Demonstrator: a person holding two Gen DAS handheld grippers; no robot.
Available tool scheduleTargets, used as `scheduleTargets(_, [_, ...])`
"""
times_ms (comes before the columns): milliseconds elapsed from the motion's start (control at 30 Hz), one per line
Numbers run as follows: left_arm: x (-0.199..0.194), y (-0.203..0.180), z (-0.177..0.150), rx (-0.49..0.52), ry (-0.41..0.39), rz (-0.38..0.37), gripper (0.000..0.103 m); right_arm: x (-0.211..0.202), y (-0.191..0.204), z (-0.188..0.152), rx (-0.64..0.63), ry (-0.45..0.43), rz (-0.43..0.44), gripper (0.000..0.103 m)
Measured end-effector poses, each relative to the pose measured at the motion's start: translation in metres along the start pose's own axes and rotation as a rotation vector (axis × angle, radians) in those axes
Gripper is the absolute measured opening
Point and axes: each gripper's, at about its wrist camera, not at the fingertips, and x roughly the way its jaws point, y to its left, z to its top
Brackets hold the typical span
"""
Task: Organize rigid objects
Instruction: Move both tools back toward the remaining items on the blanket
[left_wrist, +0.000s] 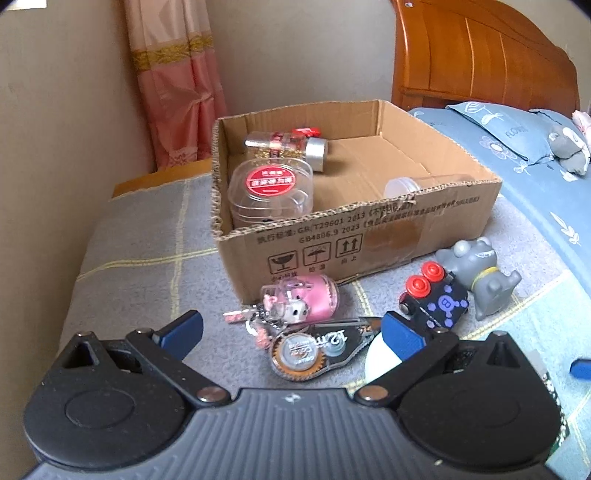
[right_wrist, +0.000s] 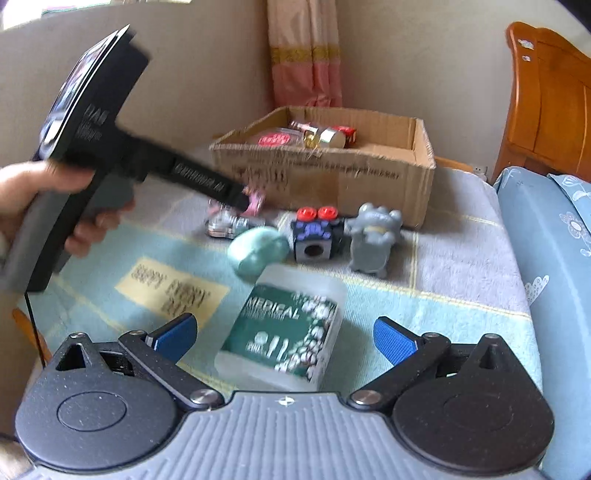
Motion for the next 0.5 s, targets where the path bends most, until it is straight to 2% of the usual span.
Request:
scheduleTargets(267, [0.020,0.003,0.001,-0.036,0.011,-0.030,0.102,0.018,-0.003,-0.008,-0.039,0.046,-0.055,0.103])
scheduleTargets(333, [0.023,0.004,0.001,-0.046,0.008,-0.042,0.102,0.016,-0.010,-0.010,-0.026,0.051,-0.058,0.103])
scheduleTargets(500, [0.031,0.007,0.001,-0.062,0.028,-0.041,0.102,0.013,-0.037,-0.020,0.015,0.078,-0.129,0.103])
